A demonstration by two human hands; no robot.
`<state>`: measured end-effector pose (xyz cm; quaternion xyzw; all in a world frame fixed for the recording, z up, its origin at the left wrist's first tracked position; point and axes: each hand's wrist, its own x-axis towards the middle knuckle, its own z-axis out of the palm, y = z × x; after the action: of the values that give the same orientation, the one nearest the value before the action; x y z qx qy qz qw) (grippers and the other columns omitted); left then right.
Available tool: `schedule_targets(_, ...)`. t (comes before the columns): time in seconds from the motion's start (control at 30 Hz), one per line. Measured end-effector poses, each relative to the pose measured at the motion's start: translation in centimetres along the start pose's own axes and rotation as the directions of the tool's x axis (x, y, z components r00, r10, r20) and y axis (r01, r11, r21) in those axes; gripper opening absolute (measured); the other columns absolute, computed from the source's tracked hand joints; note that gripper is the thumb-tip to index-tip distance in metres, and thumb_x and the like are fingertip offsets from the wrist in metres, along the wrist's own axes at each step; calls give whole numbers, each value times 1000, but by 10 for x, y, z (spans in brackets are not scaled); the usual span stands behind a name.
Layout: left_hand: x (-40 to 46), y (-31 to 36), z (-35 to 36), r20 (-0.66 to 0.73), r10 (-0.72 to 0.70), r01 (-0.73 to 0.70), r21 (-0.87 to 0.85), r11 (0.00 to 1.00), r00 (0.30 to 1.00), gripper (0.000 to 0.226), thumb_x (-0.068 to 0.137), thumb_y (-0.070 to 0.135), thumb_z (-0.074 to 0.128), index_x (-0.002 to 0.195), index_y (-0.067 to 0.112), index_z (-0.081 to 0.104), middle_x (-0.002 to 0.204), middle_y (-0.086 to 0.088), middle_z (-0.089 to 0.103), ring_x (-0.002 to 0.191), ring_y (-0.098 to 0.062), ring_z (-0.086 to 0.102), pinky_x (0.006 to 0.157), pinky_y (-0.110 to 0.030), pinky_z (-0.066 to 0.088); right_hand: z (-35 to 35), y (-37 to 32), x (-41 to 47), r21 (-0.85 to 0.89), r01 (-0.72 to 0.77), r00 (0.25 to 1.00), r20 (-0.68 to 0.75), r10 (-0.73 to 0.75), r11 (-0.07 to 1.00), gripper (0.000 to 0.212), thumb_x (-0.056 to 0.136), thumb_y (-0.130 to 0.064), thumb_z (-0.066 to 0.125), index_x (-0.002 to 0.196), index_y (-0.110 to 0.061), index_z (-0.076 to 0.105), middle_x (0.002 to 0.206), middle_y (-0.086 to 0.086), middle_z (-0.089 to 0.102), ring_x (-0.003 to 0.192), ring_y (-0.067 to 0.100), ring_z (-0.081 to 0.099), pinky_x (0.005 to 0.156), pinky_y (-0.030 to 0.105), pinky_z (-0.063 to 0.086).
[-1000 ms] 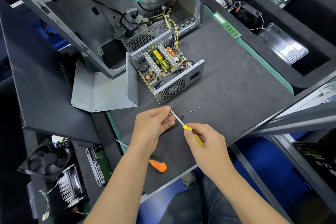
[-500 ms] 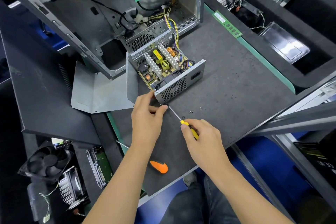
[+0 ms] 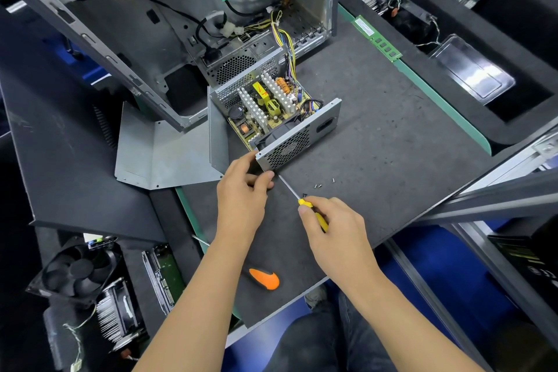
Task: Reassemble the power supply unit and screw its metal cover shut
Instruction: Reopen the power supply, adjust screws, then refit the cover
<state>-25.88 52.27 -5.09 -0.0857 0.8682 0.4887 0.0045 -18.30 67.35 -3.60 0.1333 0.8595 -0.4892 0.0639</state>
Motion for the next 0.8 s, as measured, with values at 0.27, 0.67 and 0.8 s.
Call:
schedule_targets(0.27, 6, -2, -2, 56, 17, -17, -14, 1000, 998, 33, 95, 9, 64, 128, 13, 60, 105, 4, 53, 76, -3, 70, 54, -18, 53, 3, -5, -2, 77, -92, 994, -47, 96, 993, 27, 87, -30, 74, 103, -28, 52, 91, -12, 58, 82, 1, 57, 65, 6, 43)
schedule_targets(0.67, 7, -4, -2, 83, 64, -64, 2, 998, 994, 33, 93, 4, 66, 125, 4, 62, 109, -6, 54, 77, -7, 70, 62, -18, 54, -5, -4, -8, -5, -63, 996, -63, 63, 998, 21, 91, -37, 67, 109, -31, 57, 101, -15, 49, 85, 8, 56, 74, 26, 49)
schedule_targets(0.8, 8, 6, -10, 94, 135, -148, 148, 978, 986, 40, 84, 16, 79, 122, 9, 67, 108, -2, 58, 77, 2, 62, 71, -12, 48, -2, -3, -15, -265, 29, 981, -176, -78, 964, 19, 88, -22, 73, 104, -17, 64, 93, -1, 49, 70, 21, 56, 59, 40, 52)
